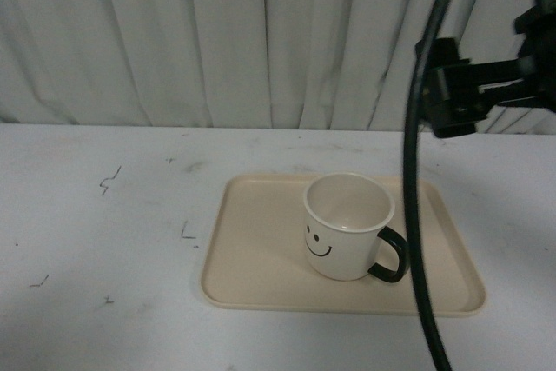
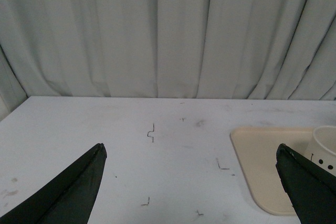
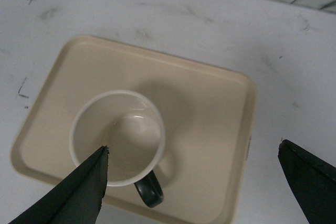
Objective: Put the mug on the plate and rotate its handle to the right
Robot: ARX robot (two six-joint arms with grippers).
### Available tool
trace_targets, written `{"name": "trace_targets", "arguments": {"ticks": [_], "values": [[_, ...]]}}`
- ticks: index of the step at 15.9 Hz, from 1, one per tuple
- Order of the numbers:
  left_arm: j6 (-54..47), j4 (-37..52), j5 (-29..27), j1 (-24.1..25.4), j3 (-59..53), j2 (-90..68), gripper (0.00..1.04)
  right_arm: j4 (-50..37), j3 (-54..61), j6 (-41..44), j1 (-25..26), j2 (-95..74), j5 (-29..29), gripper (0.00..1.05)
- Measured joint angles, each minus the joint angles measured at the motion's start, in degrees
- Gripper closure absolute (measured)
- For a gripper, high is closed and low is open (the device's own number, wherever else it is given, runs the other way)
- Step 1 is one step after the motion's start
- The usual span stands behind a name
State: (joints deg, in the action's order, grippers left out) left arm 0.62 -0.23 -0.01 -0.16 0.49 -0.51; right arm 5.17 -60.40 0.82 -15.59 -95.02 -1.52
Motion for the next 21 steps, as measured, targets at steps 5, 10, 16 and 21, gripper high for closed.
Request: {"name": "trace_targets", "arguments": {"ticks": [5,10,16,21], "values": [[0.0,0.0,0.0,0.0,0.0,0.0,0.07,0.5,-5.88,-7.96,-4.0,-12.85,4.02,0.06],[0.0,0.02,0.0,0.0,0.0,0.0,0.07,-7.34,-4.33,-18.53,-5.75,-19.43,5.9,0.06],[0.0,0.0,-0.02,0.0,0.0,0.0,0.07,-4.81,-4.52,-20.33,-4.31,-21.97,4.87,0.63],[0.0,0.0,0.02,0.0,0.0,0.0,0.07,7.63,-12.02,-4.92,-0.77,-22.6,5.55,1.02]]}}
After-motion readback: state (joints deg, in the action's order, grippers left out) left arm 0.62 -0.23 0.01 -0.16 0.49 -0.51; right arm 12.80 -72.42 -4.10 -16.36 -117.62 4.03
